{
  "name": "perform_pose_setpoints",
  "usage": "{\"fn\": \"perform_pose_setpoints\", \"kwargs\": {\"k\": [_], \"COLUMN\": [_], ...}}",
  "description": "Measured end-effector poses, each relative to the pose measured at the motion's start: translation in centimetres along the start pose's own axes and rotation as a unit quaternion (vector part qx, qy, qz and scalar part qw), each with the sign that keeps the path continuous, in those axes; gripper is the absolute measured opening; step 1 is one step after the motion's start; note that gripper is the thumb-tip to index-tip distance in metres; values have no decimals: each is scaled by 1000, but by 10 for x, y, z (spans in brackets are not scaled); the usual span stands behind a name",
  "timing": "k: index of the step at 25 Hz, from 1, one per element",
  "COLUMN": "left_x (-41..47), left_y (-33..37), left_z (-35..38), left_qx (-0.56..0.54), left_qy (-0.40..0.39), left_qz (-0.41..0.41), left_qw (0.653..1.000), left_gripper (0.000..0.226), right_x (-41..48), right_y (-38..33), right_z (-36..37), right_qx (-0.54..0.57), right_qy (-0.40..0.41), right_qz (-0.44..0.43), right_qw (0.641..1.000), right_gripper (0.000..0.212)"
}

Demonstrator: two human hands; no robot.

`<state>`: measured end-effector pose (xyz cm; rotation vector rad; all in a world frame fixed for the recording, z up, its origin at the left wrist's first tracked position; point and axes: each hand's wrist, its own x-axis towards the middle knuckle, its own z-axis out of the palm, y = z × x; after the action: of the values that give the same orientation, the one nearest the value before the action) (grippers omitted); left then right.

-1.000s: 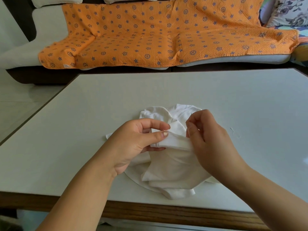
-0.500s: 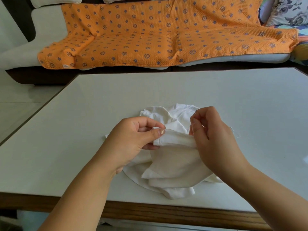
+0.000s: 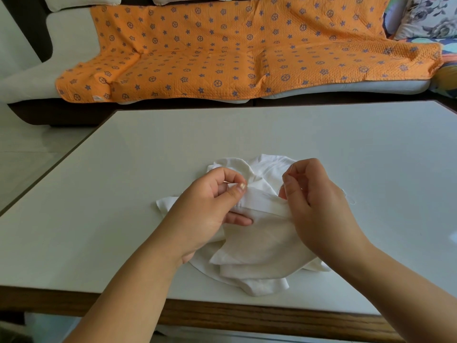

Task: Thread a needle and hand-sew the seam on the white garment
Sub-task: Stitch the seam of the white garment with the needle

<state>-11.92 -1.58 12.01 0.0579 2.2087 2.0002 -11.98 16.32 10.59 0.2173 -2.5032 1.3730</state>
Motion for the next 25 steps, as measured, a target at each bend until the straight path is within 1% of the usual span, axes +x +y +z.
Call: {"fn": "perform_pose_setpoints", "kwargs": {"k": [4, 6, 8, 13, 19, 22, 23, 25], "left_x": [0, 0, 1, 2, 2, 3, 4, 4], "left_y": [-1, -2, -3, -5, -4, -6, -7, -7], "left_z": [1, 0, -1, -1, 1, 2, 3, 3], "left_qx": [-18, -36, -43, -27, -78, -87, -89, -97], "left_qy": [-6, -14, -15, 7, -5, -2, 0, 1], "left_qz": [6, 4, -2, -7, -9, -8, -7, -7], "left_qw": [1000, 999, 999, 1000, 997, 996, 996, 995], "left_gripper": [6, 14, 17, 9, 7, 6, 6, 6], "right_x": [0, 0, 1, 1, 2, 2, 2, -2], "right_y": [1, 1, 1, 0, 2, 4, 4, -1], "right_z": [0, 0, 0, 0, 1, 2, 2, 0], "right_qx": [-1, 5, 6, 5, 1, -21, -33, -38], "right_qy": [2, 3, 3, 0, -1, -10, -6, 42], "right_qz": [3, 6, 8, 10, 25, 29, 25, -9], "right_qw": [1000, 1000, 1000, 1000, 1000, 999, 999, 998], "right_gripper": [13, 14, 14, 15, 15, 13, 11, 4]}}
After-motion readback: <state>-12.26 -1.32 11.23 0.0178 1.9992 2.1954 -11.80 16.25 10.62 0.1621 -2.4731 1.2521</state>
